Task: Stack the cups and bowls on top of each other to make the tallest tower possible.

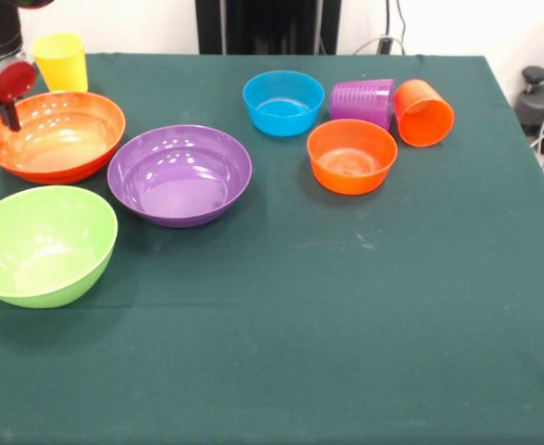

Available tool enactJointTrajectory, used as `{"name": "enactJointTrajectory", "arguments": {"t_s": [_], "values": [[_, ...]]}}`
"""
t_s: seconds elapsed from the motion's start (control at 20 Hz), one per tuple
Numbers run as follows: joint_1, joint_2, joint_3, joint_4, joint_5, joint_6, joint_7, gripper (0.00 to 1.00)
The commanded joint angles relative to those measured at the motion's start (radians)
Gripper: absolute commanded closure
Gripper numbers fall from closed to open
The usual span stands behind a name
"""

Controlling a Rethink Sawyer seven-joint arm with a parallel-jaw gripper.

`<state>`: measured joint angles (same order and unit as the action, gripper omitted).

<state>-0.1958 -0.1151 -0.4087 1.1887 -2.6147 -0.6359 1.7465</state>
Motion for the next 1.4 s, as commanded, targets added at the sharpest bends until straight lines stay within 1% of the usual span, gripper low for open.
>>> {"name": "enactJointTrajectory", "arguments": {"t_s": [0.05,0.3,0.35,0.5,0.55,0.8,1.1,1.15,1.3,1.35,1.4], "values": [[-0.015,0.083,0.128,-0.184,-0.044,-0.101,0.042,1.0],[-0.022,0.115,0.115,-0.26,-0.041,-0.141,0.064,1.0],[-0.033,0.132,0.119,-0.305,-0.056,-0.166,0.079,1.0],[-0.041,0.164,0.112,-0.367,-0.06,-0.194,0.098,1.0],[-0.043,0.168,0.108,-0.367,-0.053,-0.192,0.092,1.0],[-0.057,0.213,0.087,-0.439,-0.043,-0.219,0.1,1.0],[-0.057,0.22,0.049,-0.439,0.002,-0.223,0.084,1.0],[-0.065,0.229,0.047,-0.462,-0.003,-0.235,0.09,1.0],[-0.082,0.233,0.037,-0.489,0.002,-0.254,0.087,1.0],[-0.07,0.215,0.028,-0.448,0.024,-0.237,0.072,1.0],[-0.069,0.211,0.025,-0.44,0.031,-0.235,0.067,1.0]]}}
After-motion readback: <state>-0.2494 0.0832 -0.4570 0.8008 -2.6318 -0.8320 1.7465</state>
